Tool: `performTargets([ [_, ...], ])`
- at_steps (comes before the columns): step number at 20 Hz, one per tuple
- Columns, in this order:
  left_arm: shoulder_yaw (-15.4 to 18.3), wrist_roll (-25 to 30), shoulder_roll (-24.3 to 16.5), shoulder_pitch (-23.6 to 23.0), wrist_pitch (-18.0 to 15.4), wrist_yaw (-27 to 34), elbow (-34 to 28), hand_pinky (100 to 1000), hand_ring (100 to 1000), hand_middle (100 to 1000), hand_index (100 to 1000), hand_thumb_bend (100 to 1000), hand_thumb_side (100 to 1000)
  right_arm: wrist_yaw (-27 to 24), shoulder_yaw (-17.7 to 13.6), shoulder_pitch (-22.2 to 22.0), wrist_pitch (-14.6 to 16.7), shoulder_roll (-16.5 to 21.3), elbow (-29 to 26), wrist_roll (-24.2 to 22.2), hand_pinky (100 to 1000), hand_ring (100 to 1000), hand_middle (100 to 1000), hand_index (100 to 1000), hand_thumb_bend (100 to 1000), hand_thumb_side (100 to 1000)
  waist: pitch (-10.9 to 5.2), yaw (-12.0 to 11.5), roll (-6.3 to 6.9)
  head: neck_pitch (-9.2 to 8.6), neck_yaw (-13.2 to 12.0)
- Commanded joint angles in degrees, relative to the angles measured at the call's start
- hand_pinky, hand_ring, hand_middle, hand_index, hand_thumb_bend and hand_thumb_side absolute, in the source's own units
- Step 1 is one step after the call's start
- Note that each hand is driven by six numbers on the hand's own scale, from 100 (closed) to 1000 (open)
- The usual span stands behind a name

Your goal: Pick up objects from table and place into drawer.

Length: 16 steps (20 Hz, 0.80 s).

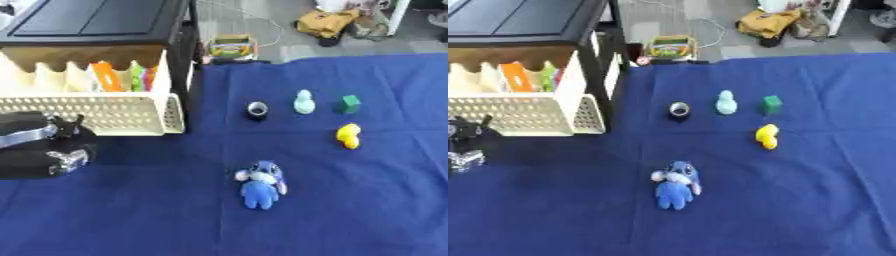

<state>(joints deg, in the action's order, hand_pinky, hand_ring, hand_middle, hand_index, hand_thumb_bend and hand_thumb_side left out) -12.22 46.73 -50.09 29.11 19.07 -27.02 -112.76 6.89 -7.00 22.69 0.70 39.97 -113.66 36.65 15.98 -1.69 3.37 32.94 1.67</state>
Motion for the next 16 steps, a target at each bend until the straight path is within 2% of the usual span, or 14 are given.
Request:
performTargets([
  [1,0.24,0.12,-0.5,1.34,0.61,-0.47,0.24,513,599,622,937,100,1000,0.41,-0.51,0.63,-0.33,0.82,-0.93,0.03,501,623,602,765,238,877,-0.72,0.16,-0.11,-0.86,-0.15],
  [16,0.47,-1.13,0.85,3.97,-0.19,-8.13,4.11,528,653,695,935,100,1000,0.25,-0.84,0.48,-0.5,0.5,-0.93,-0.11,498,622,599,760,239,875,-0.56,0.4,-0.1,-0.97,-0.38],
])
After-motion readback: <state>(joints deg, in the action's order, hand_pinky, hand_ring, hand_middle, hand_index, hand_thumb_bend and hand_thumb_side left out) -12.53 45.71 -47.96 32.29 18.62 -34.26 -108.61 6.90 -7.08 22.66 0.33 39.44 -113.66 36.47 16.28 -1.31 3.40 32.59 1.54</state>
